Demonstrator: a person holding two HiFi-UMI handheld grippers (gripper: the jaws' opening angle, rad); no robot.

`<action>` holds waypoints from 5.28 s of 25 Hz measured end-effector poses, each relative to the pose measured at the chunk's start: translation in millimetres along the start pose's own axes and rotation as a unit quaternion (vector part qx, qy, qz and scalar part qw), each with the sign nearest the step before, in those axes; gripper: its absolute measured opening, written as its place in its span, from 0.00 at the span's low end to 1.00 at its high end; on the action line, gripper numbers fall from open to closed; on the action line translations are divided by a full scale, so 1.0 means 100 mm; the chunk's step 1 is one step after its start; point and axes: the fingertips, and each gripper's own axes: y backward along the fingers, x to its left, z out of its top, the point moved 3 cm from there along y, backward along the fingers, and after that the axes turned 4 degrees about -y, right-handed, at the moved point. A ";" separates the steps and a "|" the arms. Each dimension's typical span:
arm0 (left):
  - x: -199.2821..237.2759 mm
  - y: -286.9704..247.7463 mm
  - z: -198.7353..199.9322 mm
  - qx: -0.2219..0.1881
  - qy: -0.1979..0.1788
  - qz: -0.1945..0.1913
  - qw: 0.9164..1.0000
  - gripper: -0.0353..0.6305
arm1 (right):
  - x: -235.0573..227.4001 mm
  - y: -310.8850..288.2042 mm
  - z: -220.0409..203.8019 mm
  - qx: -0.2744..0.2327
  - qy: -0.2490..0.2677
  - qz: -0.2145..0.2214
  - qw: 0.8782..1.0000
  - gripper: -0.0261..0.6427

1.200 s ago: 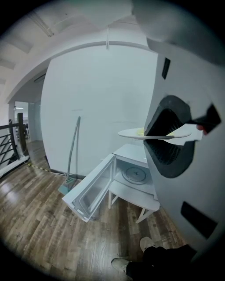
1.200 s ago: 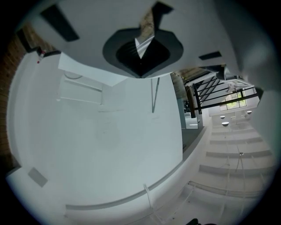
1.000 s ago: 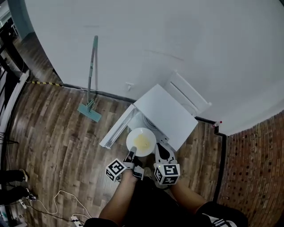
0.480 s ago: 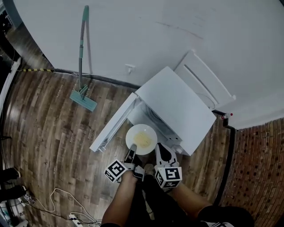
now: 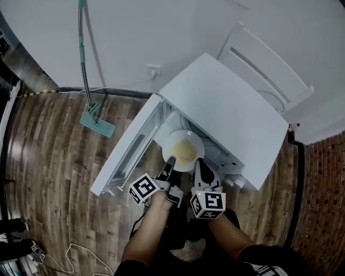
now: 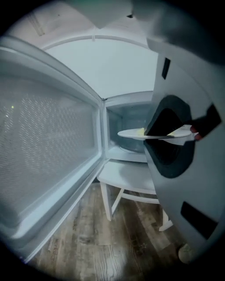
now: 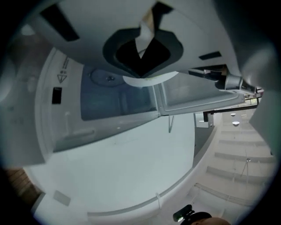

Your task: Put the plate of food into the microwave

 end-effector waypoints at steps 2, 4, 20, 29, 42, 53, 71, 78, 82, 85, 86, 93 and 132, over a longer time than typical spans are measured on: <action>0.09 -0.20 0.06 0.009 -0.007 -0.025 1.000 0.08 | -0.11 -0.15 -0.10 -0.023 -0.010 -0.009 1.000 0.05; 0.17 -0.35 0.09 0.019 -0.023 -0.040 0.999 0.08 | -0.19 -0.24 -0.20 -0.040 -0.020 -0.012 0.999 0.05; -0.05 -1.06 -0.09 0.108 -0.097 -0.059 0.988 0.08 | -0.28 0.14 -0.41 -0.094 -0.011 -0.025 0.995 0.05; -0.04 -1.59 -0.23 0.158 -0.173 -0.010 0.972 0.08 | -0.51 0.47 -0.54 -0.086 -0.032 -0.071 0.993 0.05; -0.27 -1.97 -0.10 0.167 -0.424 0.068 0.888 0.11 | -0.47 0.66 -0.71 -0.079 -0.016 -0.090 0.993 0.05; -0.33 -1.96 -0.03 0.077 -0.640 0.064 0.762 0.25 | -0.51 0.67 -0.78 -0.072 -0.016 -0.085 0.994 0.05; -0.47 -1.17 0.01 -0.009 -0.706 -0.009 0.708 0.05 | -0.40 0.51 -0.68 -0.083 -0.012 -0.061 0.995 0.05; -0.43 -0.29 -0.19 -0.005 -0.670 -0.024 0.742 0.05 | -0.29 0.26 -0.45 -0.115 0.000 -0.035 0.993 0.05; -0.33 -0.10 -0.24 -0.002 -0.658 -0.005 0.753 0.05 | -0.31 0.10 -0.43 -0.120 0.000 -0.024 0.992 0.05; -0.27 -0.11 -0.26 0.000 -0.660 0.007 0.751 0.05 | -0.30 0.00 -0.44 -0.125 -0.001 -0.003 0.992 0.05; -0.28 -0.12 -0.24 -0.002 -0.661 0.011 0.751 0.05 | -0.28 -0.04 -0.42 -0.127 -0.001 0.010 0.992 0.05; -0.89 -0.04 -0.26 0.017 -0.632 0.030 0.774 0.05 | 0.08 0.11 0.18 -0.125 0.009 0.079 0.989 0.05; -5.42 2.27 -0.37 0.043 -0.636 -0.026 0.770 0.05 | 1.49 3.01 4.20 -0.157 0.004 -0.025 0.987 0.05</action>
